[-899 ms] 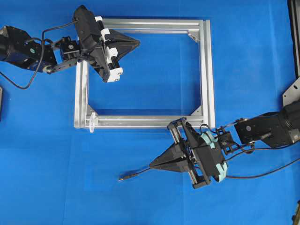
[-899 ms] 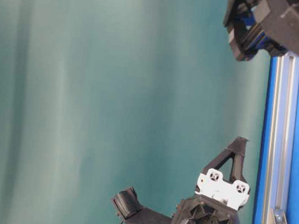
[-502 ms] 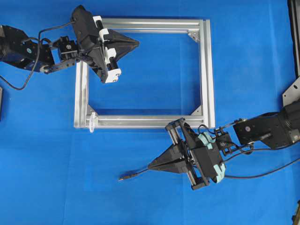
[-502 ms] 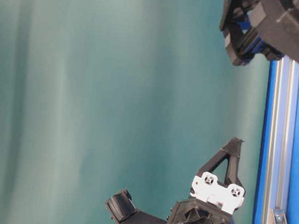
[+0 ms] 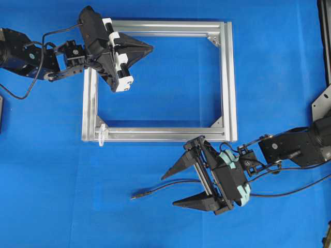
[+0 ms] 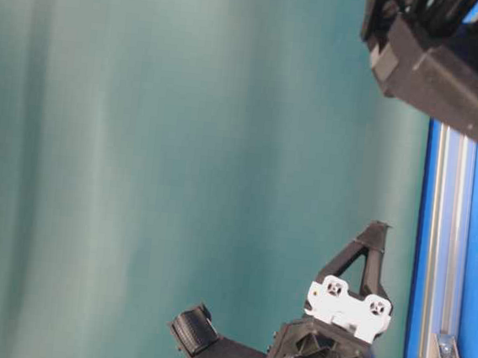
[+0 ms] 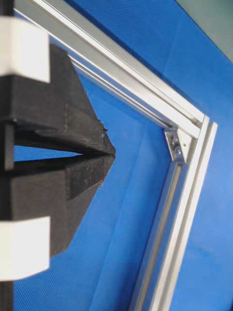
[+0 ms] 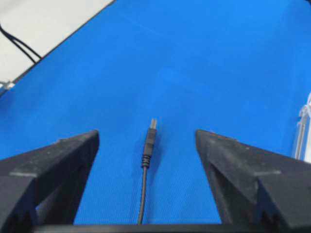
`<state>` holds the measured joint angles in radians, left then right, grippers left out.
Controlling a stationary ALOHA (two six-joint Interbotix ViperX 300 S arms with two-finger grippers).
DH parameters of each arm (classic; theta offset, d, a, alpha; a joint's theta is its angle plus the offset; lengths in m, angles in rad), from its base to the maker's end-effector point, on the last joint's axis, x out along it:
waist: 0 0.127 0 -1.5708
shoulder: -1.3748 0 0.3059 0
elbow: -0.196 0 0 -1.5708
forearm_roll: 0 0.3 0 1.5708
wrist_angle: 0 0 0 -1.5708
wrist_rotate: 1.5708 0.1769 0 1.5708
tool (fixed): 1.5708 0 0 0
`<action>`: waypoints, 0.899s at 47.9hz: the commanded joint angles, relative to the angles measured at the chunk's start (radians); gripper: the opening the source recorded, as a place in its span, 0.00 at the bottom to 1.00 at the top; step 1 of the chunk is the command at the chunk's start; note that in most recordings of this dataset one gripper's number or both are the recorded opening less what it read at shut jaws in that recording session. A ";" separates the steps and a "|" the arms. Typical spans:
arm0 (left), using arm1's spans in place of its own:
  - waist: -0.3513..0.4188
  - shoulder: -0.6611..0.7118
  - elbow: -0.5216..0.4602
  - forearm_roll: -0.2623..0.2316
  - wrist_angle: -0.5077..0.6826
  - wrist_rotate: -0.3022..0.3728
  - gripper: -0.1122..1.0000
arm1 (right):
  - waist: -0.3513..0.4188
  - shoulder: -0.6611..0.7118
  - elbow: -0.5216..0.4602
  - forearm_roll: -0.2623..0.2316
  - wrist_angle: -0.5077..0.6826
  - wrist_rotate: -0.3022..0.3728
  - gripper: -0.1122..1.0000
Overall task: Insert the wire through the string loop located on the left side.
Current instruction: 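Open the right gripper and lower it onto the black cable near the USB plug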
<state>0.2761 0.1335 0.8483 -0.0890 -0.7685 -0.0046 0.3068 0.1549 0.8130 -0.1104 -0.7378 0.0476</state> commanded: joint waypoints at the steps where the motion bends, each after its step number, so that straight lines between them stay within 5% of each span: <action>1: -0.002 -0.028 -0.006 0.002 -0.005 -0.003 0.10 | 0.005 -0.032 -0.015 0.011 -0.003 0.002 0.87; 29: -0.002 -0.028 -0.005 0.003 0.006 -0.005 0.10 | 0.005 0.245 -0.129 0.029 -0.051 0.143 0.88; 43: -0.002 -0.028 -0.003 0.003 0.008 -0.005 0.10 | 0.005 0.256 -0.137 0.037 -0.041 0.149 0.85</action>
<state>0.2761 0.1335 0.8514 -0.0890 -0.7563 -0.0077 0.3068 0.4280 0.6888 -0.0813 -0.7762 0.1948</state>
